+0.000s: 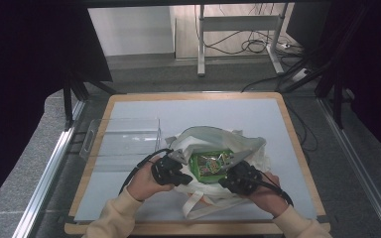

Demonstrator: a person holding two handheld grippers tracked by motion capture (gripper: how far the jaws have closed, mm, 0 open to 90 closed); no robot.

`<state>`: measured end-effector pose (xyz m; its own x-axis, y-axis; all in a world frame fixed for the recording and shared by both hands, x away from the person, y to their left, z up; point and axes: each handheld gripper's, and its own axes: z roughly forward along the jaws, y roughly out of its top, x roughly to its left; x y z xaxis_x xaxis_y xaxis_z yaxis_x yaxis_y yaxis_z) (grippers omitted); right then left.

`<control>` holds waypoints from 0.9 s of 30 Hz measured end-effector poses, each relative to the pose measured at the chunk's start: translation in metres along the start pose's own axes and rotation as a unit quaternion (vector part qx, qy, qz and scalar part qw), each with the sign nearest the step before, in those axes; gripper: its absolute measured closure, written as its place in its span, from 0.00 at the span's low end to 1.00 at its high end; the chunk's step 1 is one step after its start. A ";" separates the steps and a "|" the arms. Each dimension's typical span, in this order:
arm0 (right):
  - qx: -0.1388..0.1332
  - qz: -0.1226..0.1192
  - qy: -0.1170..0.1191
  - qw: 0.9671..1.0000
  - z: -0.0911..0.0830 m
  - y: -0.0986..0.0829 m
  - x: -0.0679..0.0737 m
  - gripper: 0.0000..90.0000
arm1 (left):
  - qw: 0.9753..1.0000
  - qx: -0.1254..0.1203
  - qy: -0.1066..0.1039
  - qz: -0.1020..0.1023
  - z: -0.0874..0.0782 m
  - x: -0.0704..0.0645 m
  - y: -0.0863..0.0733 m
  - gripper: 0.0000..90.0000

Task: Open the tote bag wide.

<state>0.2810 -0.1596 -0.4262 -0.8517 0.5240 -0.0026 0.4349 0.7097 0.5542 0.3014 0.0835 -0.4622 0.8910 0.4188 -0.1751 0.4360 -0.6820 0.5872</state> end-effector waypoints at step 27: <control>-0.031 0.097 -0.030 0.994 0.008 0.016 -0.051 0.59 | 0.991 -0.125 0.048 -0.009 -0.060 -0.002 -0.006 0.64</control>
<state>0.3342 -0.1712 -0.4241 -0.7337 0.6768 0.0603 0.5685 0.5628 0.6000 0.2892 0.1229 -0.4179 0.8623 0.4924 -0.1183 0.3960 -0.5099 0.7636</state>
